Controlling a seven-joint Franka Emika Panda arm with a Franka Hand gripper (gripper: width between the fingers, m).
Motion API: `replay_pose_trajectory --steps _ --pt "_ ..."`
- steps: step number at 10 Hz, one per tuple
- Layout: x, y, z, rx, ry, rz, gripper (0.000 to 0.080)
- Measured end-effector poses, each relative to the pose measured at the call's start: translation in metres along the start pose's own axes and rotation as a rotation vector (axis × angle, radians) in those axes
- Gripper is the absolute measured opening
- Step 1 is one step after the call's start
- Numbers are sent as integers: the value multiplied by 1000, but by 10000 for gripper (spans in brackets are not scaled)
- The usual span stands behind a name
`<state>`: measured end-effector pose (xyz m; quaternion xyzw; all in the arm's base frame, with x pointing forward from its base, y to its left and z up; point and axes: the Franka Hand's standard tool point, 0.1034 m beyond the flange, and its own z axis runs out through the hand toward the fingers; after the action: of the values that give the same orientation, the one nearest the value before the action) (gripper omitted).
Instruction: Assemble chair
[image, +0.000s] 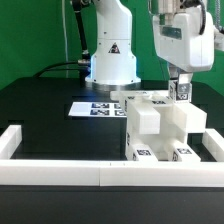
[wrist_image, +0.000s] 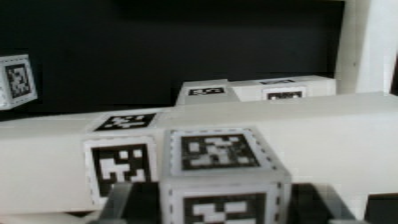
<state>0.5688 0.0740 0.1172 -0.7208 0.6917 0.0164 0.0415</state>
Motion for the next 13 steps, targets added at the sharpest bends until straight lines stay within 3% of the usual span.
replay_pose_trajectory --steps 6,9,10,11,12,13 --pt "-5 0 1 -1 -9 345 287" --pt "-6 1 1 -1 -9 330 287" --pt "-6 1 1 -2 -9 288 530" --pt "-6 1 1 -3 -9 262 530" --pt "-6 1 1 -4 -9 170 614" --pt "-6 1 1 -3 -9 99 639"
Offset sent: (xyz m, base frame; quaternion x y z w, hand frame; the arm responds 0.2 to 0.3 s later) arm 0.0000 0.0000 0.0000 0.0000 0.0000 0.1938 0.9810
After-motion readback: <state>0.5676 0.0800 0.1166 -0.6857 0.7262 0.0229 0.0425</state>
